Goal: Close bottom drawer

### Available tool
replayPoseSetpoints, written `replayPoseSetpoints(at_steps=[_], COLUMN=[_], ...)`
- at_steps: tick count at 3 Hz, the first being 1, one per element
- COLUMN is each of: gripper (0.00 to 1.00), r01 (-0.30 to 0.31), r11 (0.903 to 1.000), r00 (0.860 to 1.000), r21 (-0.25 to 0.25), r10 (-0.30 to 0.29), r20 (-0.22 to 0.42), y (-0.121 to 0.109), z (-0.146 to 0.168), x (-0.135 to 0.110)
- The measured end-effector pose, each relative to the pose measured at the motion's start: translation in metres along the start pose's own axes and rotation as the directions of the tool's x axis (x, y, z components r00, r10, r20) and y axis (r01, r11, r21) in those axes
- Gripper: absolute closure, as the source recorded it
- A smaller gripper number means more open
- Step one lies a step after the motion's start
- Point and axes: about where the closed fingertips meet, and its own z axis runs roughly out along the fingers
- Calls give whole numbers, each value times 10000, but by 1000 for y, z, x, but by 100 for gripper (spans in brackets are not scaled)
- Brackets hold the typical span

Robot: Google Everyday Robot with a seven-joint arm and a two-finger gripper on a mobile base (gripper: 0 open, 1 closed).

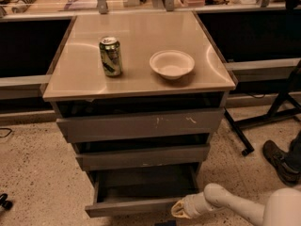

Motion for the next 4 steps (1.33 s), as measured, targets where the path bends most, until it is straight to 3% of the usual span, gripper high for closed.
replayPoseSetpoints(at_steps=[2, 4], gripper=[100, 100], r01=[471, 487], r11=[9888, 9755], r00=[9970, 9960], r21=[1416, 2145], r10=[-552, -635], r20=[540, 626], y=[-33, -69], z=[7, 6], x=[15, 25])
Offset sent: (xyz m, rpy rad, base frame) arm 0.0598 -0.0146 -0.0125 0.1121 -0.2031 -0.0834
